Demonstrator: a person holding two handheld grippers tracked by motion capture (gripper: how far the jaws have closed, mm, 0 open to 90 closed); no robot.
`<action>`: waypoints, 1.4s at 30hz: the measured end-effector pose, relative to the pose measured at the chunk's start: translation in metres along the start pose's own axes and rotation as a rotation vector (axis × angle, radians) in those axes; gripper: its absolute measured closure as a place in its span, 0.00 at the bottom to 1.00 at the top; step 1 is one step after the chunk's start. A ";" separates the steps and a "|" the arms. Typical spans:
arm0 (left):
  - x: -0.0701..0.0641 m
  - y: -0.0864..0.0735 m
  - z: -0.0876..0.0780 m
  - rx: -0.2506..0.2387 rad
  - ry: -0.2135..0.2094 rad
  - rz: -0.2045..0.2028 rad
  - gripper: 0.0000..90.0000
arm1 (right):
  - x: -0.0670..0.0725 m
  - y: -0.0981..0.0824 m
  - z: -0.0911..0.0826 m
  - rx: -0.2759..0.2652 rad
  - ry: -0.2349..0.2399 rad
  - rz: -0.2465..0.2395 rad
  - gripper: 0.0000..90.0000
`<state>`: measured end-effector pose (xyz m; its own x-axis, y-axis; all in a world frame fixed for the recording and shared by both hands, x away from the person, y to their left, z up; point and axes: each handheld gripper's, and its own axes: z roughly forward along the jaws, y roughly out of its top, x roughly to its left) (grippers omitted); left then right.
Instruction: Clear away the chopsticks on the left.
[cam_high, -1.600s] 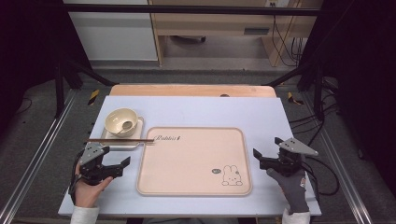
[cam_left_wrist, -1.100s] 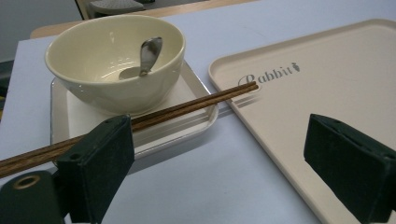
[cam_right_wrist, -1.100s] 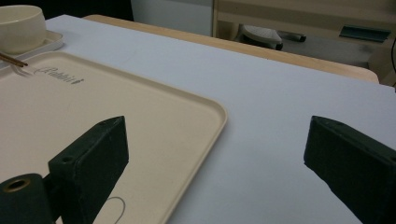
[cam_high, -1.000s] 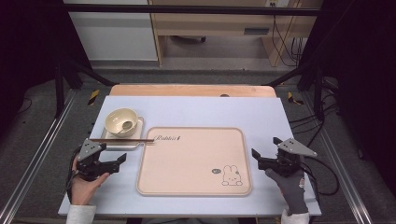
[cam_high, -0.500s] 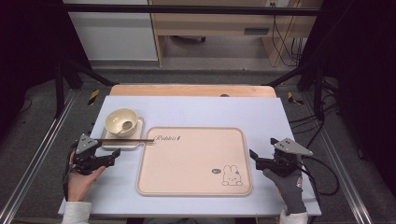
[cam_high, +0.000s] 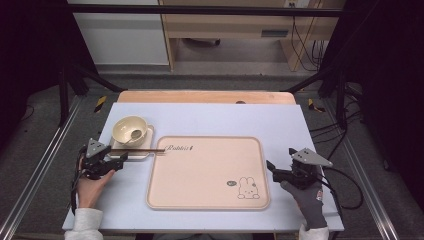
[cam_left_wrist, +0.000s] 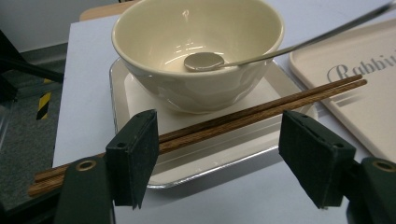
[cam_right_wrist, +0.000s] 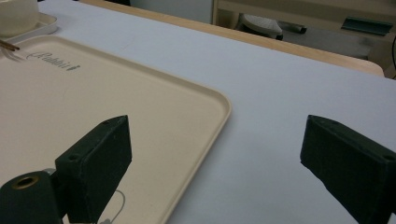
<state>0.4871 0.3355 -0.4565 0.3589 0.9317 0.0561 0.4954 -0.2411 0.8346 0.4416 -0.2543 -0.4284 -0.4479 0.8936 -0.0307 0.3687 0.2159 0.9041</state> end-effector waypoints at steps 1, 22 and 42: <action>0.001 0.000 0.002 0.007 0.000 0.004 0.33 | 0.000 0.000 0.000 0.002 0.001 -0.001 0.10; 0.010 0.000 0.024 0.027 -0.036 0.046 0.41 | 0.001 -0.001 0.003 0.020 0.001 -0.007 0.10; 0.011 -0.001 0.020 0.051 -0.006 0.032 0.53 | 0.001 -0.001 0.002 0.023 -0.002 -0.006 0.10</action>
<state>0.5065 0.3408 -0.4674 0.3800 0.9217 0.0783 0.5235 -0.2840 0.8033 0.4423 -0.2524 -0.4301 -0.4486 0.8930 -0.0369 0.3846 0.2301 0.8939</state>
